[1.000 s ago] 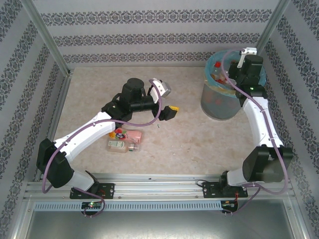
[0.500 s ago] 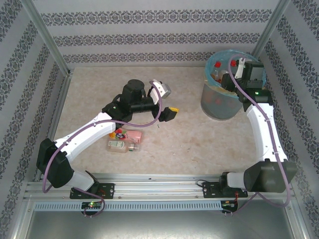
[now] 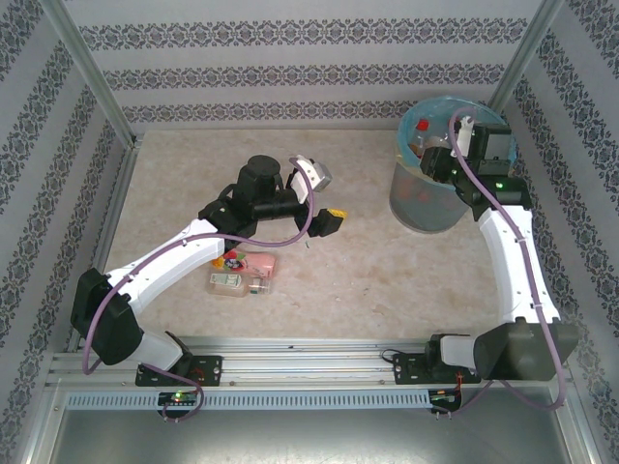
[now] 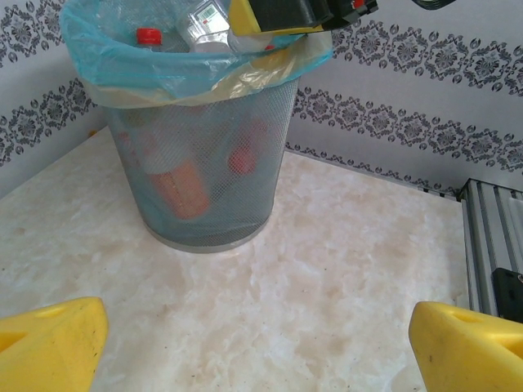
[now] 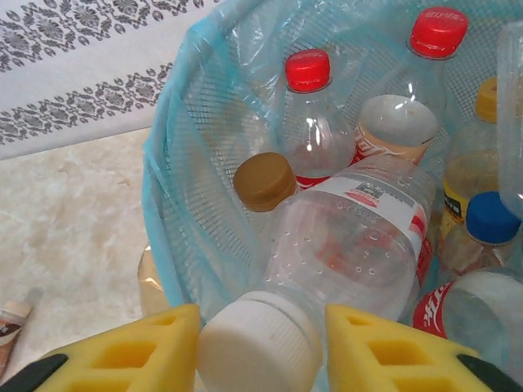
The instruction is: Put the plastic bottles in the bin
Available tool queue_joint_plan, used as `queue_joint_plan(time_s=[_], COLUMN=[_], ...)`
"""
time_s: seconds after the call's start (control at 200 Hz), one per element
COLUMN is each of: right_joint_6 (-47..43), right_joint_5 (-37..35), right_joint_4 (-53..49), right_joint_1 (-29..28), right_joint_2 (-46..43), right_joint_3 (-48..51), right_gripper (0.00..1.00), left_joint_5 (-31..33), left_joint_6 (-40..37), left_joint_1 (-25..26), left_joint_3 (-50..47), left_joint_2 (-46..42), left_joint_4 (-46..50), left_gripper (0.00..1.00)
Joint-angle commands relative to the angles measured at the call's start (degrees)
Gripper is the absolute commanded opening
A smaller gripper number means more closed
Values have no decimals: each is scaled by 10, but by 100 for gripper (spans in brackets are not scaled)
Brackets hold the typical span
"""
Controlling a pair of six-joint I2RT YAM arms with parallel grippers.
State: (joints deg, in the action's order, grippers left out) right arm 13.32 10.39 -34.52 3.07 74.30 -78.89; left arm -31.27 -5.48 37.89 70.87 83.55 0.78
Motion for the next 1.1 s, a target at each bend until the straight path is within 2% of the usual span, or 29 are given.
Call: queue_joint_plan(time_s=[0.0, 0.205, 0.385, 0.45, 0.614, 0.659, 0.864, 0.994, 1.094], right_joint_6=[-32, -71, -68, -62, -31, -20, 15, 14, 5], right_joint_5=[-79, -137, -131, -111, -48, -36, -27, -41, -66], right_joint_4=[-44, -60, -92, -100, -111, -108, -96, -104, -84], right_joint_1=[-5, 0, 5, 8, 9, 8, 0, -18, -61], right_joint_2=[22, 66, 105, 111, 102, 93, 46, 25, -6], right_joint_3=[-7, -20, -55, -61, -100, -115, -197, -233, -219], right_gripper=[33, 20, 22, 27, 56, 61, 72, 75, 75], left_joint_5=[-1, 5, 8, 11, 14, 19, 115, 207, 278], left_joint_6=[11, 5, 1, -1, -4, -4, -3, -6, 30], left_joint_1=[5, 5, 5, 5, 5, 5, 4, 3, -7], left_joint_3=[-7, -10, -9, -9, -7, -4, 18, 38, 41], left_joint_2=[-13, -13, -12, -12, -13, -15, -43, -81, -110], left_joint_4=[-24, -21, -18, -17, -11, -9, 53, 165, 255], left_gripper=[95, 95, 95, 95, 95, 95, 95, 95, 95])
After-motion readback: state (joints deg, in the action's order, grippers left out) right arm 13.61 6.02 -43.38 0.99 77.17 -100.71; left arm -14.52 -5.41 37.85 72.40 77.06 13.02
